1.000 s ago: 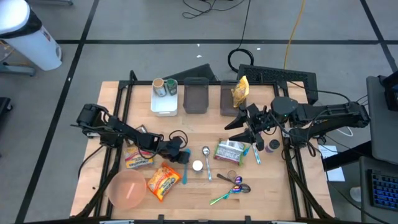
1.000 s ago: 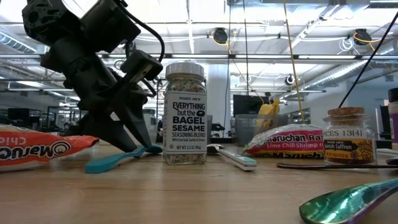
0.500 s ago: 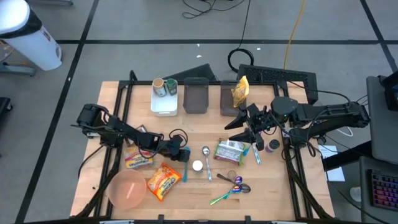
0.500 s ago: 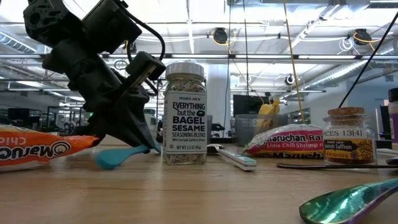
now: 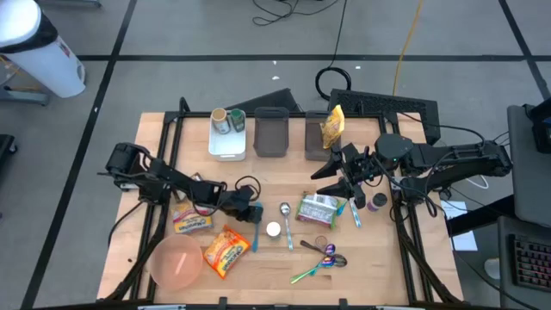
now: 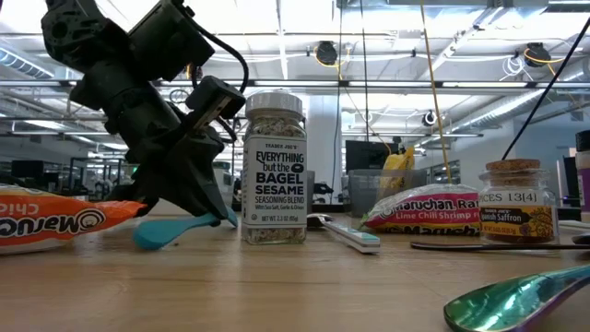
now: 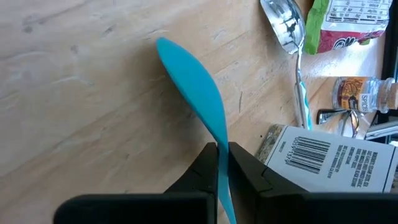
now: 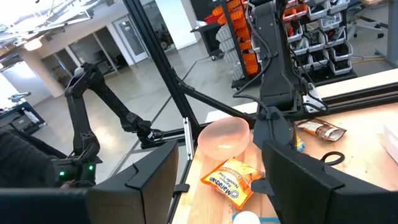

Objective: Pick & Place Food Item
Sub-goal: Put the blue baby spoon into the left black bin

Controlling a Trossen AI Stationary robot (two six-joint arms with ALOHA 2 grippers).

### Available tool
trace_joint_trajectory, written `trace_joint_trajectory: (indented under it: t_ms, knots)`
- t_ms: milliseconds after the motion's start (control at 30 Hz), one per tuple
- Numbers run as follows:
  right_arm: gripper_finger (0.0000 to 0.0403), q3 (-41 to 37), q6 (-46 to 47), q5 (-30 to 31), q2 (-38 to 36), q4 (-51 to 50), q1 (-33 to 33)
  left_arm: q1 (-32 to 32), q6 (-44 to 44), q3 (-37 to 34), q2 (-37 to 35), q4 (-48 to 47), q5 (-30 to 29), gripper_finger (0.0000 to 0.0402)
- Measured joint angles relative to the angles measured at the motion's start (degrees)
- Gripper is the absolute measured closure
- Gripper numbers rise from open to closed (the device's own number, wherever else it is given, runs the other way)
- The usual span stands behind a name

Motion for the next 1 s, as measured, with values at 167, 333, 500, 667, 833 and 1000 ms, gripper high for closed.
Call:
trace_joint_trajectory:
  t_ms: [167,333,500,667,833,1000]
  knots:
    - [0.0177,-0.02,-0.20,0.00,0.00,0.04,0.00,0.56,2.44,0.02,-3.13,-1.00,-1.34,0.0385]
    - [0.0177,-0.02,-0.42,0.04,0.00,0.52,-0.02,2.39,5.82,0.06,-9.82,-5.78,-4.46,0.0387]
    - [0.0177,-0.02,-0.88,1.51,0.00,0.74,-0.02,5.57,9.52,0.09,-19.79,-10.22,-8.84,0.0387]
    - [0.0177,-0.02,-3.50,3.14,0.00,1.85,-0.04,9.07,14.27,0.13,-29.98,-9.80,-15.25,0.0387]
    - [0.0177,-0.02,-7.15,6.64,0.00,3.12,0.00,11.78,19.53,0.17,-36.52,-4.28,-18.33,0.0387]
    - [0.0177,-0.02,-12.64,13.82,1.17,3.37,1.33,13.48,26.07,2.88,-37.76,-0.47,-19.53,0.0387]
